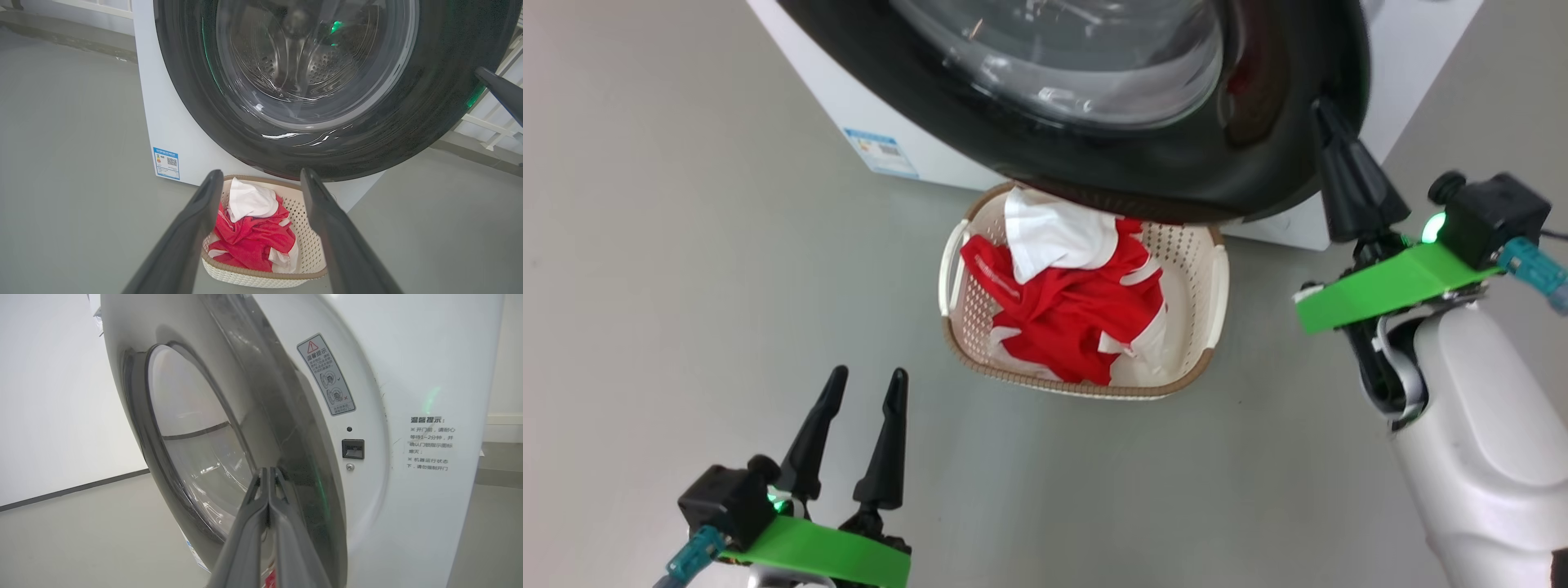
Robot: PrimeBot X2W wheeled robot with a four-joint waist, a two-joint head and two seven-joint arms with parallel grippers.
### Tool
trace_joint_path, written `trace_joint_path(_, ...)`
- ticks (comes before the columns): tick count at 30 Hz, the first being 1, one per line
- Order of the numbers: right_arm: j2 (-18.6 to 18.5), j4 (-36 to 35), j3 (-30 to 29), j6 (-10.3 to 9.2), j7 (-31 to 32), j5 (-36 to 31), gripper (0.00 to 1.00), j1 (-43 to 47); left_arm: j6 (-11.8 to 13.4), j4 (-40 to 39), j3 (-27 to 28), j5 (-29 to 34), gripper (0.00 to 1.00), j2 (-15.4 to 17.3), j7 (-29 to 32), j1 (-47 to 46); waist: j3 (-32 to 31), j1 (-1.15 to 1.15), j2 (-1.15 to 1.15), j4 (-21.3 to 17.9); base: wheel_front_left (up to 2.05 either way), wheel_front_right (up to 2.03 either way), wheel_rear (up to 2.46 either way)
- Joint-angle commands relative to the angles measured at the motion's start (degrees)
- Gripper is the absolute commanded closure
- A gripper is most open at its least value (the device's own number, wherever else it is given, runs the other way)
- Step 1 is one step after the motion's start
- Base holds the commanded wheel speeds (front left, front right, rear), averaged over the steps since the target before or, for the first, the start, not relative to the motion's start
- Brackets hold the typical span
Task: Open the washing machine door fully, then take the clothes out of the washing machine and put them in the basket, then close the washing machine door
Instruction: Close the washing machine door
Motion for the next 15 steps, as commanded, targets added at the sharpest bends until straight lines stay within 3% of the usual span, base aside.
trace_joint_path(1, 0.3, -1.0, 0.8, 0.36, -0.4, -0.4, 1.00, -2.3, -0.3, -1.2, 1.4, -0.8, 0.00, 0.7, -0.5, -1.7, 2.1, 0.00, 0.00, 1.4, 0.00, 0.00, 0.00)
trace_joint_path(15, -0.9, 0.1, -4.5, 0.36, -0.4, -2.1, 1.00, -12.5, -0.3, -1.4, -0.6, -2.6, 0.00, 0.4, -0.5, -6.5, 8.4, 0.00, 0.00, 3.7, 0.00, 0.00, 0.00)
